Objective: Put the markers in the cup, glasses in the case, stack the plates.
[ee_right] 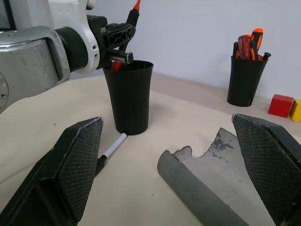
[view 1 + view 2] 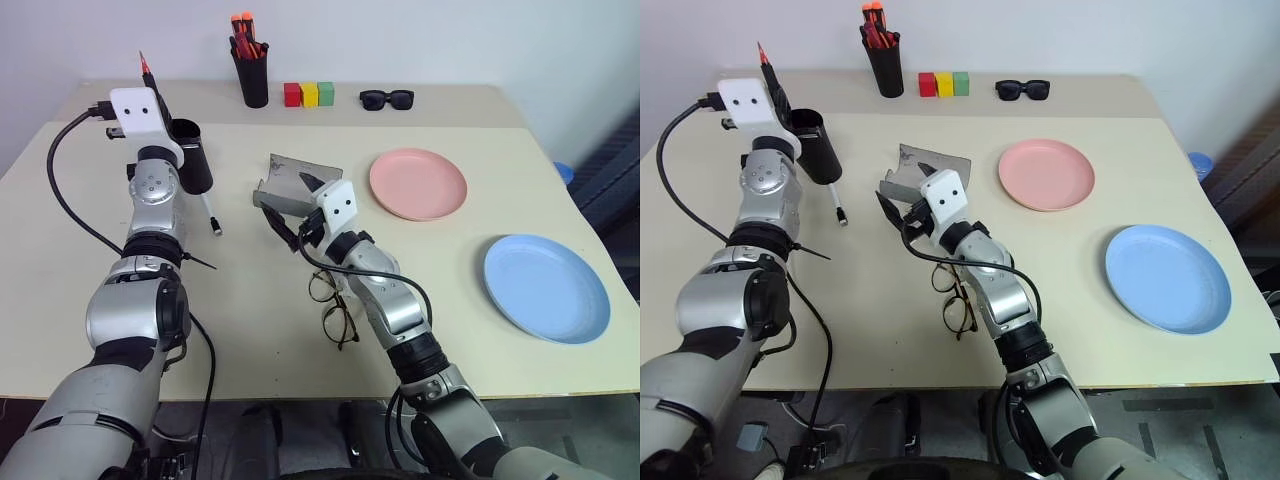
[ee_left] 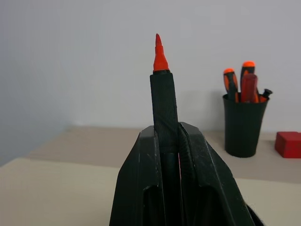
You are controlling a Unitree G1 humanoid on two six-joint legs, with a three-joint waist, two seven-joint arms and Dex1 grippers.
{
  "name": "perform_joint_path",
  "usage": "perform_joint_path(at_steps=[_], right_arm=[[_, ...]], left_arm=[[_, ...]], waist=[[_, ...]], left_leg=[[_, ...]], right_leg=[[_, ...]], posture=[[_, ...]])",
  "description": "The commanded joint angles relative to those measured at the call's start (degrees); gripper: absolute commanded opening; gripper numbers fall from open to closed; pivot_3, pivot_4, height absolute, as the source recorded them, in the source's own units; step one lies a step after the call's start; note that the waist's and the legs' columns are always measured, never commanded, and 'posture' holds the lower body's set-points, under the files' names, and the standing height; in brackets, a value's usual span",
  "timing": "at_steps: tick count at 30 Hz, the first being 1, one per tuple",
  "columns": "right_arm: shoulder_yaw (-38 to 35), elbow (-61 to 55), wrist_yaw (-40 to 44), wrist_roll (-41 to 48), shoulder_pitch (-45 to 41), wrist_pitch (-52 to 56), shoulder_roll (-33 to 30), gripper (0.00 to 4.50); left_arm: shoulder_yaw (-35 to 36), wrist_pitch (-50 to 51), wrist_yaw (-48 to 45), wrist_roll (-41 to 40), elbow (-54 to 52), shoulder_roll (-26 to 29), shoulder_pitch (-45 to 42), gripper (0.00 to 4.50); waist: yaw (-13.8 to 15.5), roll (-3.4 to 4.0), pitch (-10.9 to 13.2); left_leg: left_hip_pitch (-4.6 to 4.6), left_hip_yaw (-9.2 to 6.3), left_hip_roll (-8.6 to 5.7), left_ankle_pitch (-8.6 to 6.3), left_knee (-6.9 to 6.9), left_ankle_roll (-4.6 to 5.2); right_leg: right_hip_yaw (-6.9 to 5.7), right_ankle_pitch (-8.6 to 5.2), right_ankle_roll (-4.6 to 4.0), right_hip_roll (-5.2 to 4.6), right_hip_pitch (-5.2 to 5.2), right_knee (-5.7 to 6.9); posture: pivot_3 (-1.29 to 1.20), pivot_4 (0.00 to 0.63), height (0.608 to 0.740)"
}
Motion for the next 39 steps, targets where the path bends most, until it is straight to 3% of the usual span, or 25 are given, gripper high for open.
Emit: perform_joint_path(at_steps=[1, 2, 10, 20, 24, 26, 29, 31, 35, 39], right_arm=[[0.0, -2.7, -0.5, 0.0, 0.1, -0.6, 0.4, 4.5], [-0.1, -2.7, -0.6, -0.1, 0.2, -0.6, 0.4, 4.5], [-0.1, -3.1, -0.8, 0.0, 0.3, -0.5, 0.2, 4.5], [0.4, -4.4, 2.4, 0.3, -0.7, 0.9, -2.0, 4.5], [1.1, -8.5, 9.4, 1.8, -0.5, 4.1, -7.6, 4.5], [0.8, -10.0, 11.9, 2.7, -0.2, 5.9, -10.1, 4.5], [0.8, -11.8, 16.7, 3.5, 0.8, 8.7, -15.3, 4.5], [0.7, -12.6, 18.6, 4.1, 1.3, 9.8, -17.4, 4.5], [0.4, -12.9, 20.6, 4.9, 1.7, 10.9, -19.7, 4.5], [1.0, -12.8, 22.5, 5.0, 1.8, 11.8, -20.5, 4.5]], left_arm=[[0.0, -1.0, -0.8, -0.4, -0.1, 0.0, -2.2, 0.06], [0.1, -0.9, -1.0, -0.6, -0.1, 0.0, -2.2, 0.06], [0.7, -1.1, 0.7, -1.1, -0.4, -0.6, -2.0, 3.93], [2.8, -1.1, 1.4, -4.9, -7.0, -0.9, -2.5, 3.93], [2.7, 10.9, -1.5, -9.3, -27.4, -1.6, 4.0, 3.93], [2.2, 24.4, -0.4, -12.0, -42.2, -1.8, 9.8, 4.49], [0.5, 56.5, 6.2, -12.9, -66.5, -0.9, 19.4, 4.49], [1.3, 70.5, 9.4, -14.7, -77.3, -2.3, 22.6, 4.49], [3.5, 92.3, 14.6, -15.0, -88.3, -7.0, 24.0, 4.49], [8.1, 102.9, 18.9, -12.0, -85.8, -13.9, 22.6, 4.49]], waist=[[0.0, 0.0, 0.0], [0.0, 0.0, 0.0], [0.0, 0.0, 0.0], [0.1, 0.0, 0.0], [0.0, 0.0, 0.0], [-0.1, 0.04, 0.0], [-0.2, 0.06, 0.0], [-0.1, 0.06, 0.0], [0.1, 0.01, 0.0], [0.0, 0.0, 0.0]], left_leg=[[0.0, 0.0, 0.0, 0.0, 0.0, 0.0], [0.0, 0.0, 0.0, 0.0, 0.0, 0.0], [0.0, 0.0, 0.0, 0.01, 0.02, -0.01], [0.0, -0.01, 0.0, 0.01, 0.05, -0.01], [-0.02, -0.02, 0.0, 0.01, 0.08, -0.02], [-0.01, -0.02, 0.01, 0.11, 0.08, -0.18], [0.08, -0.02, 0.09, 0.17, 0.09, -0.3], [0.09, -0.08, 0.09, 0.1, 0.16, -0.17], [0.07, -0.27, 0.07, 0.1, 0.56, -0.16], [0.28, -0.42, -0.13, 0.18, 0.79, -0.01]], right_leg=[[0.0, 0.0, 0.0, 0.0, 0.0, 0.0], [0.0, 0.0, 0.0, 0.0, 0.0, 0.0], [0.0, 0.0, 0.0, 0.0, 0.0, 0.02], [0.0, 0.0, 0.0, 0.0, 0.0, 0.06], [0.0, 0.0, 0.01, -0.01, 0.03, 0.06], [0.01, 0.0, 0.01, -0.01, 0.03, 0.08], [0.04, 0.0, 0.01, 0.01, 0.04, 0.23], [0.04, -0.01, 0.02, 0.03, 0.03, 0.39], [-0.03, -0.02, 0.01, 0.1, 0.04, 0.82], [-0.03, 0.0, 0.05, 0.06, 0.4, 0.88]], posture=[[0.0, 0.15, 0.74], [0.0, 0.15, 0.74], [0.0, 0.15, 0.74], [0.0, 0.15, 0.74], [0.0, 0.15, 0.74], [0.0, 0.15, 0.74], [0.0, 0.15, 0.74], [0.0, 0.15, 0.74], [0.0, 0.15, 0.74], [0.0, 0.15, 0.74]])
